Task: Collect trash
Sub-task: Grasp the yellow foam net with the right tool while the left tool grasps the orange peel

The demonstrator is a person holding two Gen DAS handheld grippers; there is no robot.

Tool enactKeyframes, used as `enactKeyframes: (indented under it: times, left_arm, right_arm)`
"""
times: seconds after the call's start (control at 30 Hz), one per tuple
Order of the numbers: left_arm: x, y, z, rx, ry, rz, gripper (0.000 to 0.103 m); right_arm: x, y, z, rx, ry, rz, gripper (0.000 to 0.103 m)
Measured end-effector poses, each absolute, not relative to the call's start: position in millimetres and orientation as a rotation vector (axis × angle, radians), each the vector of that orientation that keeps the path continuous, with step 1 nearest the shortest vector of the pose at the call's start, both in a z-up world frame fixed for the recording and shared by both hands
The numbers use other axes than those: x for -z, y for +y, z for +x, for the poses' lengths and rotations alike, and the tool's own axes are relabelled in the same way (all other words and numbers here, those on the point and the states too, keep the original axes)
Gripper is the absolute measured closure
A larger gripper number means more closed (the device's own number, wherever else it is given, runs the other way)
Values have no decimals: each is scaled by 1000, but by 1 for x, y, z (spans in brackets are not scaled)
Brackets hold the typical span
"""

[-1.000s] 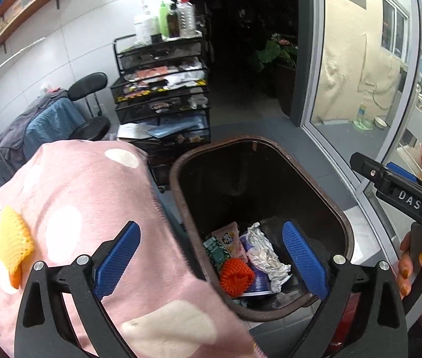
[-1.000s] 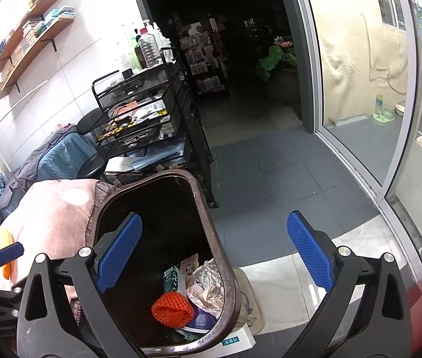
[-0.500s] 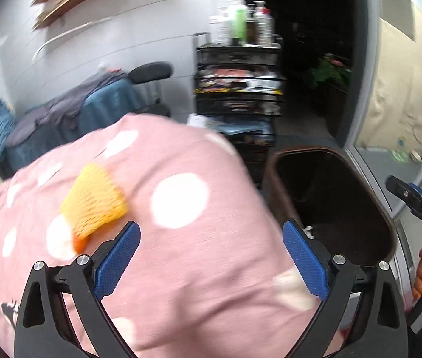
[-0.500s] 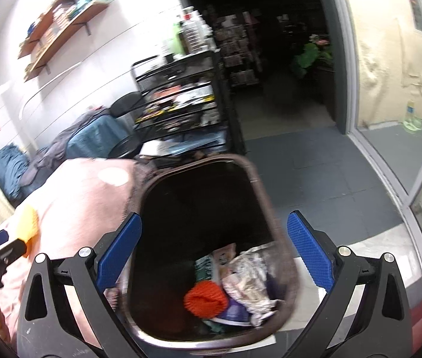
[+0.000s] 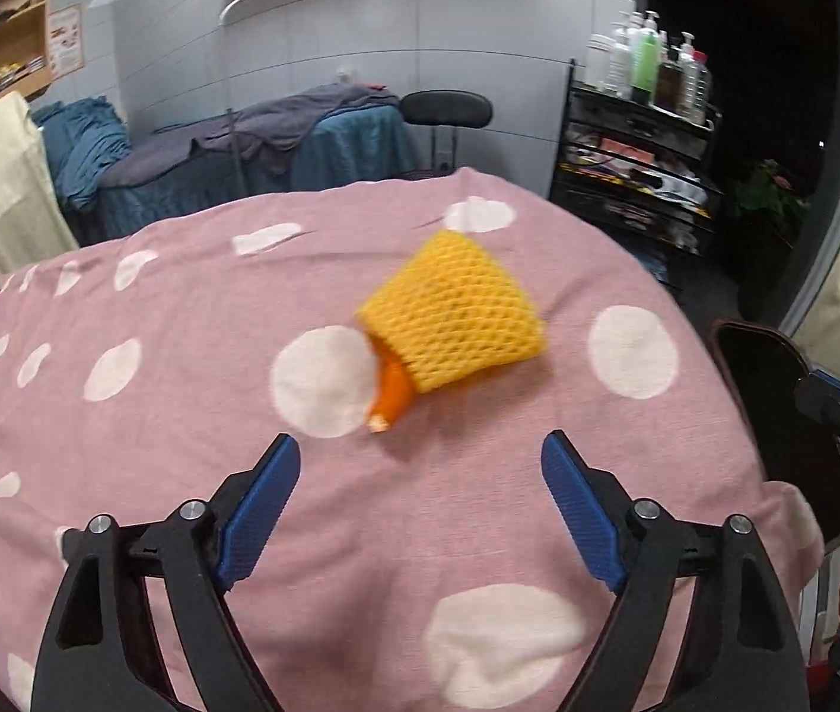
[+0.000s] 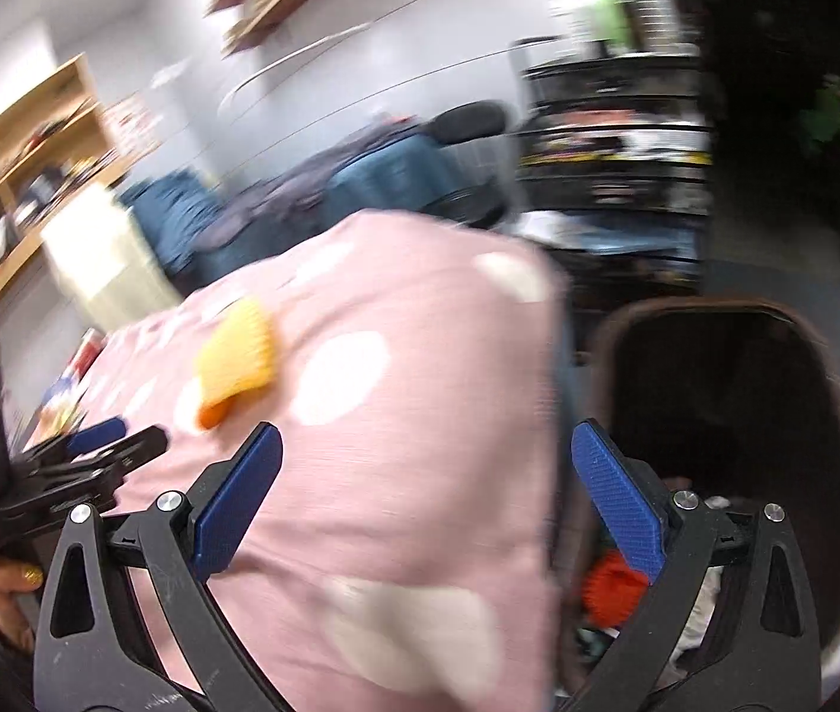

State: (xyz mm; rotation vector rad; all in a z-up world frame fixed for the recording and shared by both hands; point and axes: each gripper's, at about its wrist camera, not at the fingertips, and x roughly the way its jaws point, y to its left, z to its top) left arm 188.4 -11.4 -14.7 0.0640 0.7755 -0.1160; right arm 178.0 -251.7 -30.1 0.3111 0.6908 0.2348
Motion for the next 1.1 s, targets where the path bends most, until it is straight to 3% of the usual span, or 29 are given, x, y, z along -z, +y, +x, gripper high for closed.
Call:
enactKeyframes:
  times: [0.2,0.43,0.7,0.77,0.83,1.1]
  left_arm:
    - [22,15,197,77,796,29,27]
    - [29,20,205,88,812,18,30]
    - [35,21,212,111,835,17,31]
    - [36,18,215,118,841,27,31]
    - [37,16,217,123,847,40,31]
    - [40,4,234,109,868,112,36]
  right_arm:
    - [29,-197,226,-385,788,278,7]
    - [37,-144,277,-467,939,297,20]
    - [55,-120,311,-467,1013,299,51]
    - [56,-119,315,-472,1017,287,73]
    - [61,-121,318,-497,1025,321,84]
    - [40,-140,297,-452,900,343,88]
